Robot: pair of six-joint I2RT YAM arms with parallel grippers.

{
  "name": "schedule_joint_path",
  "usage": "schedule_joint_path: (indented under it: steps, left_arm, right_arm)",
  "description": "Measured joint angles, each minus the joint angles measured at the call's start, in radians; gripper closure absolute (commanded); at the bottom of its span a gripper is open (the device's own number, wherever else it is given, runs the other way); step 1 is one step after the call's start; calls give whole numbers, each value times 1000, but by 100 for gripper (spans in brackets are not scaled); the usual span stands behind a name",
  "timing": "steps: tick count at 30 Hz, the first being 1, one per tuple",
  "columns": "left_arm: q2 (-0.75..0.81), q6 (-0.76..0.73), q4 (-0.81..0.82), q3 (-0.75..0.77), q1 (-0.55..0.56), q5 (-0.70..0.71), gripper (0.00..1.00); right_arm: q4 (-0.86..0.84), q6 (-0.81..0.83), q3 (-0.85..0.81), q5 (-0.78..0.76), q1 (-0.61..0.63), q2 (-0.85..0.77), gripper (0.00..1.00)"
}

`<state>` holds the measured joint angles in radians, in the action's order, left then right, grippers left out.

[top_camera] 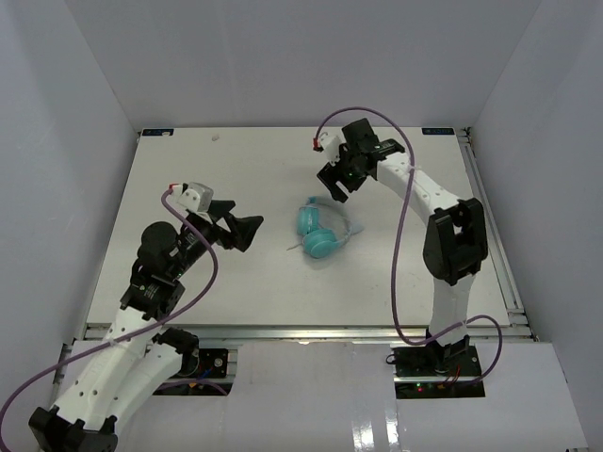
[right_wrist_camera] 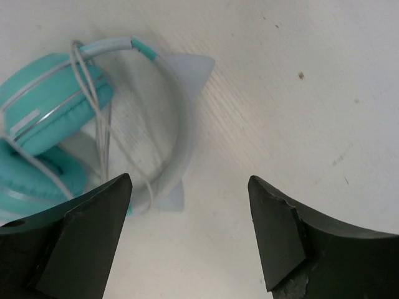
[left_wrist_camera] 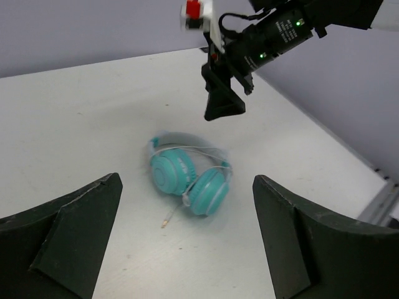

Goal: Wrap the headphones

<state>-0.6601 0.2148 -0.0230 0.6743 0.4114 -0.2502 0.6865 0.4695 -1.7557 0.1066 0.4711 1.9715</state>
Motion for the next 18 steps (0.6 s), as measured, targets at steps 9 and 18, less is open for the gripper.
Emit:
schedule_joint_path:
  steps: [9,18]
  left_arm:
    - [140,238,-35,-83,0,-121,2]
    - [249,320,-69,-123,0,-176,2]
  right_arm:
    - [-168,-216,407,132,-228,-707,10]
    - [-330,-354,713,16,-207,-1171,10]
